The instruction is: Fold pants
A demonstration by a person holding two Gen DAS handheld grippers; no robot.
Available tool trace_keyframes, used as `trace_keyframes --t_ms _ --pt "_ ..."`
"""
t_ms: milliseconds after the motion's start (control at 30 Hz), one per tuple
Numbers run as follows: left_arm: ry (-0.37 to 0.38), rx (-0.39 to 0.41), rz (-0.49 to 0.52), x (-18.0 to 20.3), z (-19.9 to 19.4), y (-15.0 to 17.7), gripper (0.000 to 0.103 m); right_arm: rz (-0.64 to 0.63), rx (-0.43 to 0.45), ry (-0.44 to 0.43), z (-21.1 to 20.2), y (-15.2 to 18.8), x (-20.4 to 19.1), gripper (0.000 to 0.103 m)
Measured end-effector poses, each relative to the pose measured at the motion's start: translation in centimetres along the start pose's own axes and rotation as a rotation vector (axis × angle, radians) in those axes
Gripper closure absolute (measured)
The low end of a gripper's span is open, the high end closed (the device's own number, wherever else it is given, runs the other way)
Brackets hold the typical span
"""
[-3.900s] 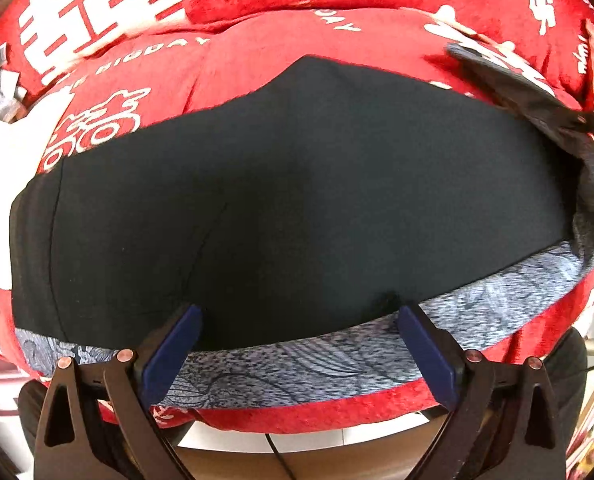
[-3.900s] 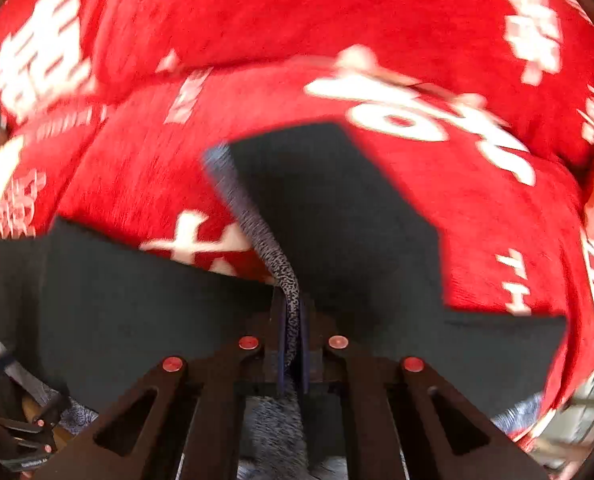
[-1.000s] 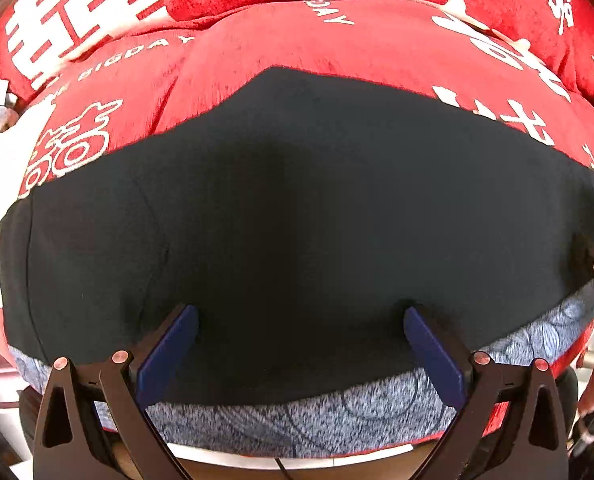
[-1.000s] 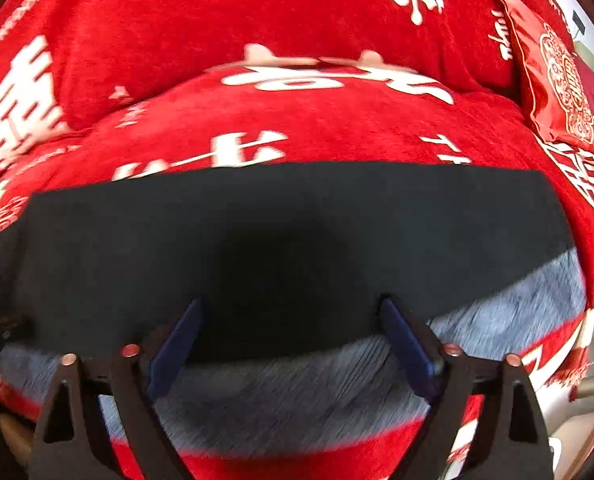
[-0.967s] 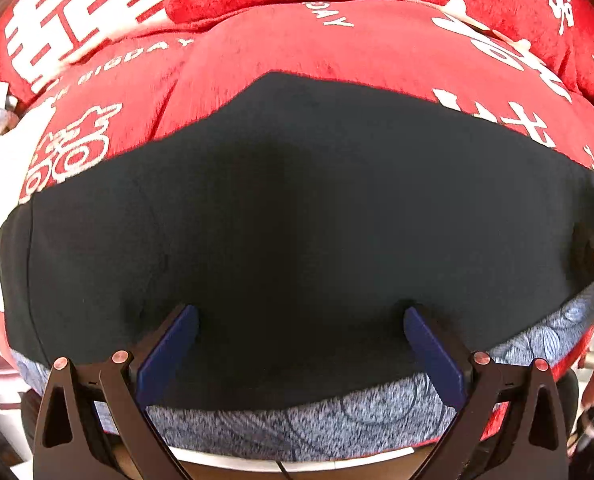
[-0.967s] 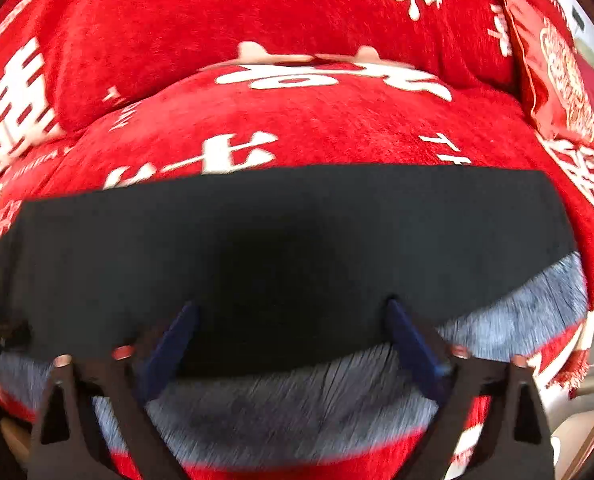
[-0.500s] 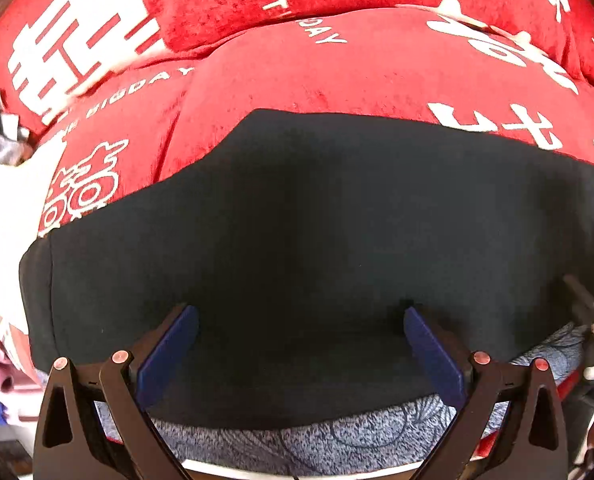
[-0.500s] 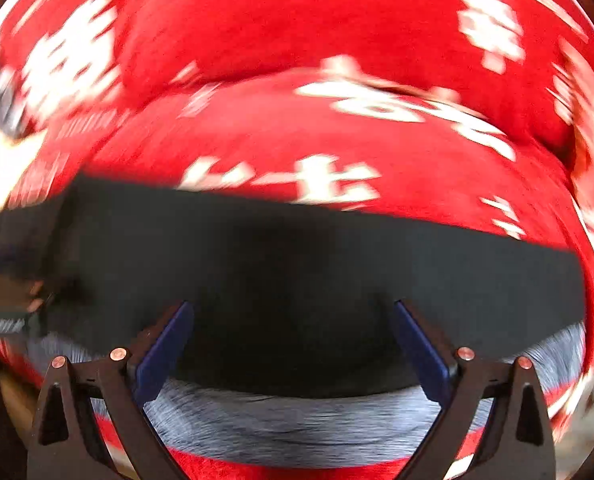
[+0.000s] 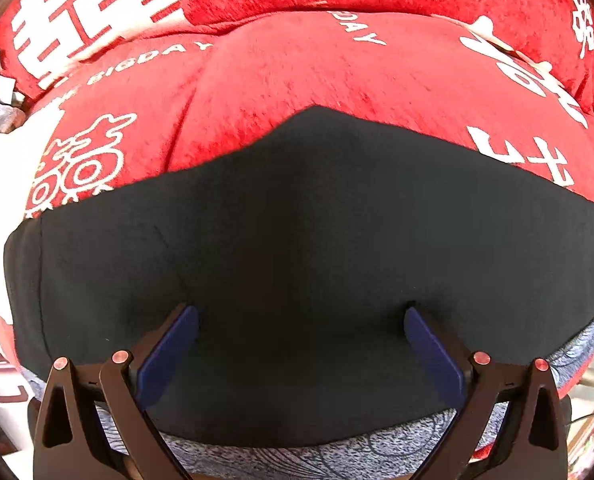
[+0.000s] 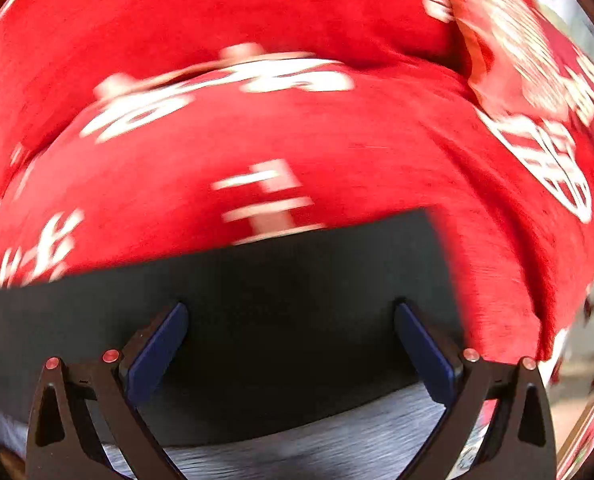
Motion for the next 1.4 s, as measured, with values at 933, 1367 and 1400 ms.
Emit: trace_keyframes --t_ms 933,1367,1400 --pt "-0.033 -0.011 -0.028 -4.7 -1.3 6.1 0.000 0.118 -0.026 0.141 -1.2 5.3 8.8 0.000" --pt "-0.145 0.051 -0.121 -9.7 -2.4 8.6 0.000 -0.351 0.053 -0.146 -7.2 11.2 -18.6 0.000" --pt "-0.149 0.045 -0.137 -10.4 -2.0 8.7 0.000 -0.387 0.045 -0.164 -7.2 12.3 -21.0 0.000"
Point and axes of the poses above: each gripper's, at about its wrist camera, not at the fingertips, and z roughly the way its jaws point, x to its right, y to its underside, the point moved 3 cm from there along z, roughly the way its jaws point, and after that the axes turned 6 degrees about -x, right-handed, at the moved point
